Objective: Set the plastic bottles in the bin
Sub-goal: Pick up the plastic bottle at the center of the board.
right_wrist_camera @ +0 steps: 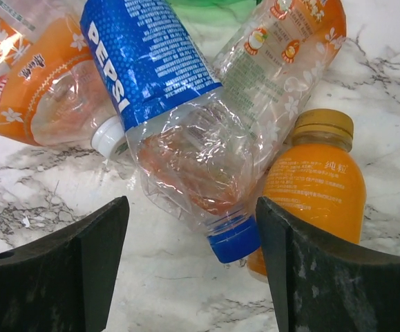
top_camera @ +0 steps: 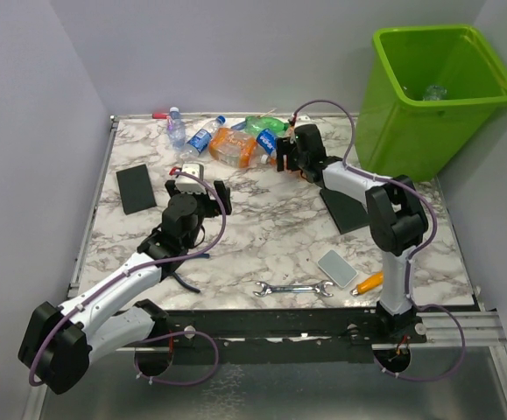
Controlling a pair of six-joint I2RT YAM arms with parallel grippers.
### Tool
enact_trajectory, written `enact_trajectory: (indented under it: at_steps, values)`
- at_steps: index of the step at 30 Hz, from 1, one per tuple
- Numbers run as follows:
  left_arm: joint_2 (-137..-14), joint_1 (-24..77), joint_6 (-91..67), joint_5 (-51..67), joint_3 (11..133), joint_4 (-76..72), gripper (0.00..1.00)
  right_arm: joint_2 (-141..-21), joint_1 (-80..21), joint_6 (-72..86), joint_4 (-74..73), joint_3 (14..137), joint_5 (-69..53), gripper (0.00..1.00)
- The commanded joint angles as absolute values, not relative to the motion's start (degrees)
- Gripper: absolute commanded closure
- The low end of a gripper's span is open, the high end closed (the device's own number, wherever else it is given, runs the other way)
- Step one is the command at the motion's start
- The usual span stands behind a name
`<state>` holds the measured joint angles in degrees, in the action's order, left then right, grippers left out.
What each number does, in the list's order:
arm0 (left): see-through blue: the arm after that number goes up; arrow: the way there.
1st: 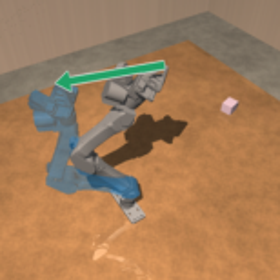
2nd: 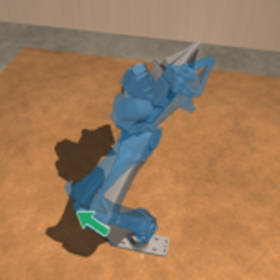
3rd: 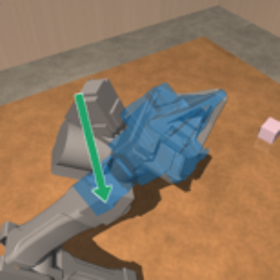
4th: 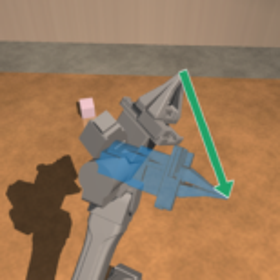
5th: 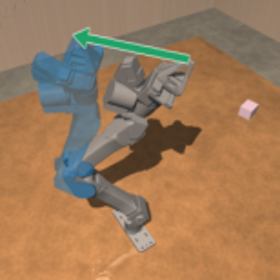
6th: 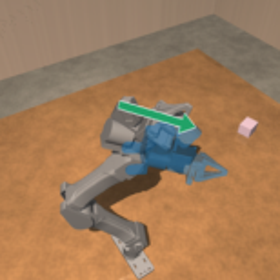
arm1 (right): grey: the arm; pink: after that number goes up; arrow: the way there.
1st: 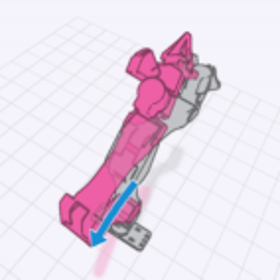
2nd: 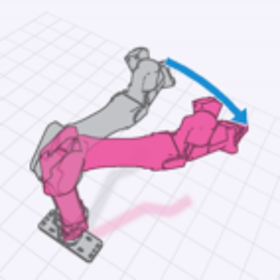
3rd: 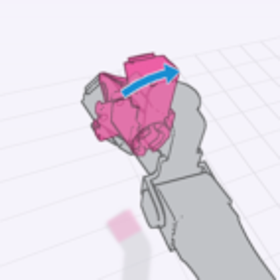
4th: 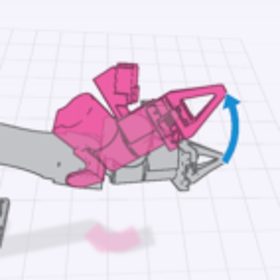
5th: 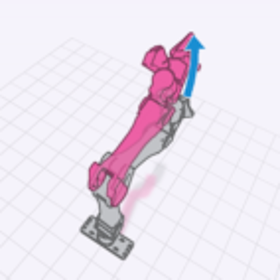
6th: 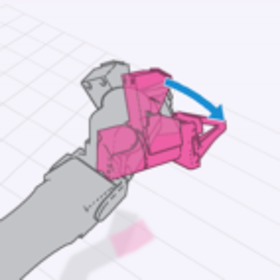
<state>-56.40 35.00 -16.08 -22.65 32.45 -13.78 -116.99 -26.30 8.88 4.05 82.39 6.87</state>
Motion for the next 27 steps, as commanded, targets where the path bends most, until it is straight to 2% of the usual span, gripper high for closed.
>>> enact_trajectory:
  at_steps: [1, 16, 27]
  values:
    - [-55.1, 35.3, -16.6, -21.7, 33.7, -15.0, 0.01, -119.0, -26.4, 7.1, 1.2, 83.7, 5.4, 0.25]
    - [-55.0, 35.2, -16.7, -21.2, 33.7, -15.3, 0.01, -115.1, -26.7, 9.5, 3.7, 78.3, 1.0, 0.62]
    - [-53.8, 35.2, -16.3, -23.1, 33.3, -16.0, 0.01, -94.6, -31.1, 12.1, 3.6, 68.3, 1.4, 0.77]
